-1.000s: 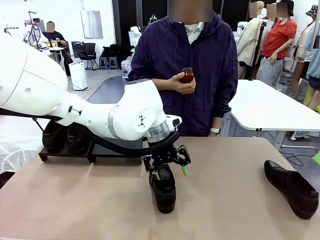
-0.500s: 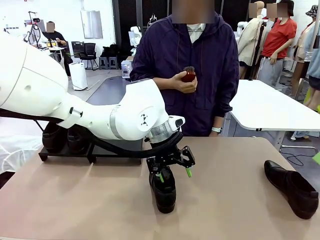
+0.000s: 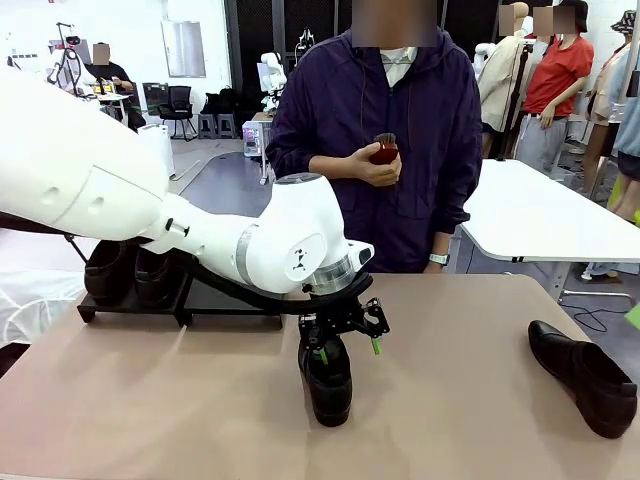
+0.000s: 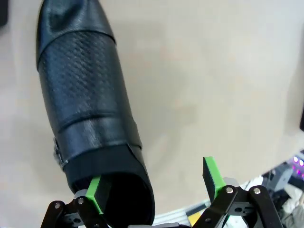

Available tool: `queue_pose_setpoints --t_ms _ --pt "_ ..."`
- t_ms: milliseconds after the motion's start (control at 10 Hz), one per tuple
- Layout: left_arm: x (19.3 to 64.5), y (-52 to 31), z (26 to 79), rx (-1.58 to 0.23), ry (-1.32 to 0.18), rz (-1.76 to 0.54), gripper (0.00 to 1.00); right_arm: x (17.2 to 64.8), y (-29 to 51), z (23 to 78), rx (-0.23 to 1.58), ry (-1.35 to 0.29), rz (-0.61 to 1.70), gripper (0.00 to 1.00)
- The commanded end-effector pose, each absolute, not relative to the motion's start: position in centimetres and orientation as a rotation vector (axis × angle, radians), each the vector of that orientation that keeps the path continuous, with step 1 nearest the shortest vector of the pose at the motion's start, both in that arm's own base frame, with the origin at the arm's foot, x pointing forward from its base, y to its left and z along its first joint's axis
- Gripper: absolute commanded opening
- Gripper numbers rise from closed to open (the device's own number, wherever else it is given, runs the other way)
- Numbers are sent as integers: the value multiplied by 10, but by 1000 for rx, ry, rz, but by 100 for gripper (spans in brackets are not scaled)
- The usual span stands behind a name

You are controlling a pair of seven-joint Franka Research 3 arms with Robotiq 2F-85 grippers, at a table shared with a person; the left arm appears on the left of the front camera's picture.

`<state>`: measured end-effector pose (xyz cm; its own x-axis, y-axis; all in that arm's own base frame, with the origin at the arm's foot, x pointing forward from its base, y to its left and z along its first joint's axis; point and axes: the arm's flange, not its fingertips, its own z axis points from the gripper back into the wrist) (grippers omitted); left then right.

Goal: Organize the shoes by placing them on the stand.
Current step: Place the Shoe from the middle of the table onto the Shoes Stand.

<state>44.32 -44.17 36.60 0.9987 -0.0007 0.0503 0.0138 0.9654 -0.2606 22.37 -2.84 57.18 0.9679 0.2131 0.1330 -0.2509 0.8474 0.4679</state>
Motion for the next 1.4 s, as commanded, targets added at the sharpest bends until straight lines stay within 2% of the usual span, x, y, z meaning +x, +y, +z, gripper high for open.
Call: queue_pose_setpoints --t_ms 0,100,200,300,1300 --pt "450 -458 366 -226 -96 67 100 224 -29 575 517 -78 270 100" --pt "452 -461 363 -222 -113 84 100 224 -29 575 517 -78 270 100" --pt "453 -464 361 -192 -133 101 41 224 -29 575 517 -78 270 100" --pt "454 -465 360 -170 -136 113 0 224 -29 575 517 -78 270 100" --pt "452 -459 354 -50 -121 170 0 224 -29 575 517 -78 270 100"
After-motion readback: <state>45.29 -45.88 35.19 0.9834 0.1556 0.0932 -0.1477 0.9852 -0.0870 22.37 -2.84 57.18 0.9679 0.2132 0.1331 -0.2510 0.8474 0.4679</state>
